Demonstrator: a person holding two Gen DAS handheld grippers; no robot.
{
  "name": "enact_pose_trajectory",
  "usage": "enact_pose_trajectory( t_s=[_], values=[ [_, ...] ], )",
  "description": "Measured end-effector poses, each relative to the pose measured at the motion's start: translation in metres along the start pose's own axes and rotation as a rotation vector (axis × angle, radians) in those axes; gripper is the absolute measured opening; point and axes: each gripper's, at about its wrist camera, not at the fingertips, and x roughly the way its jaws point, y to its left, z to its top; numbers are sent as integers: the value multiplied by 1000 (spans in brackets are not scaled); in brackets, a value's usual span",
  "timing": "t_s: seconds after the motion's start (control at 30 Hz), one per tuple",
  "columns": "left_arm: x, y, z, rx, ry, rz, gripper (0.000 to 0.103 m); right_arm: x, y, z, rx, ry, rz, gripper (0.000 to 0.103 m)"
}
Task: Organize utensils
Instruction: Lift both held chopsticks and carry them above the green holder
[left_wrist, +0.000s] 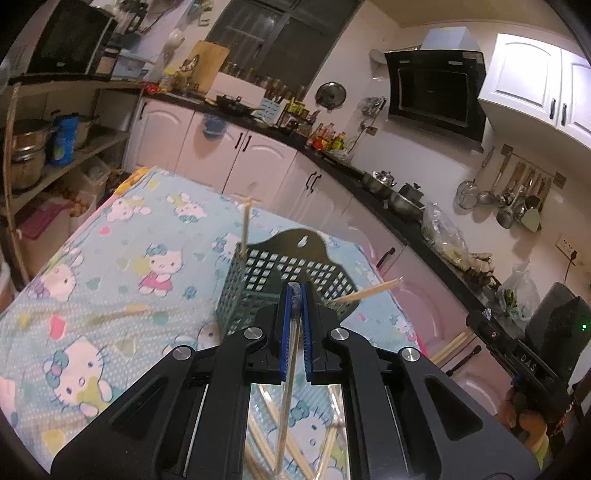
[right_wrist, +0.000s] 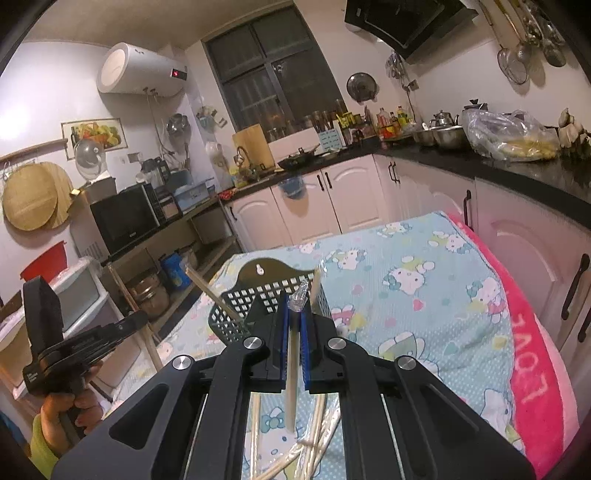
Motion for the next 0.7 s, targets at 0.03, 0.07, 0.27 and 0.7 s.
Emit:
enact_pose_trajectory(
  t_s=[0.03, 0.07, 0.27, 0.7],
  values=[
    [2, -4, 3, 8, -4, -5, 1, -1, 0, 2, -1, -6, 0, 6],
    [2, -7, 6, 15, -7, -7, 1, -2, 1, 5, -3, -16, -2, 6],
    [10, -25, 21, 57, -23, -33, 1, -5, 8, 22, -24, -55, 2, 6],
    [16, -48, 60, 112, -106, -47, 1, -4, 21, 55, -58, -138, 22, 6]
  ],
)
